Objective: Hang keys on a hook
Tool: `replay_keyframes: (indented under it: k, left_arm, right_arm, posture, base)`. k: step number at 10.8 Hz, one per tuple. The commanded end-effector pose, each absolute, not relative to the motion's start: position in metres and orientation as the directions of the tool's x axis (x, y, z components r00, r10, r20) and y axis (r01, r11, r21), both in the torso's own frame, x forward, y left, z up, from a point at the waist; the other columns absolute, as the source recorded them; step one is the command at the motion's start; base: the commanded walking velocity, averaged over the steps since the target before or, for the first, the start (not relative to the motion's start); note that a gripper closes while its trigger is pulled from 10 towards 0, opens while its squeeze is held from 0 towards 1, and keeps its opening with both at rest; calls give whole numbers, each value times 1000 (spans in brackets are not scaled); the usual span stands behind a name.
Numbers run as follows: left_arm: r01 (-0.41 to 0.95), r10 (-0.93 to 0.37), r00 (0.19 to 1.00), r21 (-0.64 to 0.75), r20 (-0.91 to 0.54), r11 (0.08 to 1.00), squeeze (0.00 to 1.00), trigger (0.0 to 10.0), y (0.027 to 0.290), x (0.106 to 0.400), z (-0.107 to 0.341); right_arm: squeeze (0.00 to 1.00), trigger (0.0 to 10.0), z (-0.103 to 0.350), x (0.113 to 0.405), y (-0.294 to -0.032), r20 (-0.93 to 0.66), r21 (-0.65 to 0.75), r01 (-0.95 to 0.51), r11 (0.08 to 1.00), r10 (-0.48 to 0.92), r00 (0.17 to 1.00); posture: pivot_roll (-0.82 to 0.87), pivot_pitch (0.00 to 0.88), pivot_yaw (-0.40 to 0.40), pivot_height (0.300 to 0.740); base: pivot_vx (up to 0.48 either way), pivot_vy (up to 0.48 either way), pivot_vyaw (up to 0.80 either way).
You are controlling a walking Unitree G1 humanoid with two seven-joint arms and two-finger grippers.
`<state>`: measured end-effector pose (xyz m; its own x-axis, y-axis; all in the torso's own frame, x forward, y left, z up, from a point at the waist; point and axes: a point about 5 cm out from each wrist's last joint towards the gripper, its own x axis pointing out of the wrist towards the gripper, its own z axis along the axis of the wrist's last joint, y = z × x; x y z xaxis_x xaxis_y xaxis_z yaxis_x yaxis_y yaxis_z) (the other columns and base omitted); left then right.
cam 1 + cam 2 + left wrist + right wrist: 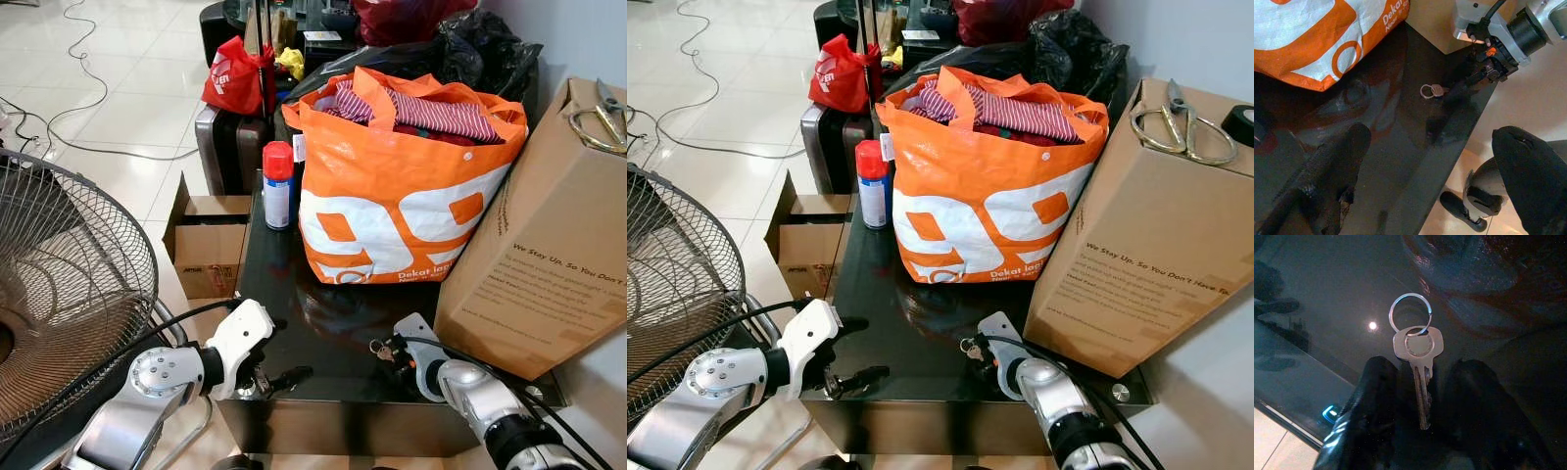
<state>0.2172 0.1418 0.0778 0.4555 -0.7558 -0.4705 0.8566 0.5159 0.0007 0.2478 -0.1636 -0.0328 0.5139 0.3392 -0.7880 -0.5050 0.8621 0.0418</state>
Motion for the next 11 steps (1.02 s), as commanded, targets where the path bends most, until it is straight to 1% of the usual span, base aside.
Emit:
replay_keyframes:
  k: [1,11]
  left_arm:
    - [867,-769,449,15,-455,498,0,10000,138,218,84]
    - [871,-773,440,5,-457,492,0,10000,134,214,85]
  right_arm:
    - [0,0,-47,232,-170,-842,59,-479,876,301,447]
    - [0,0,-50,227,-168,-843,57,-491,869,305,443]
  posture:
    - [-48,29,-32,740]
    - [-56,36,-31,740]
  base:
    - [0,0,0]
    - [0,0,0]
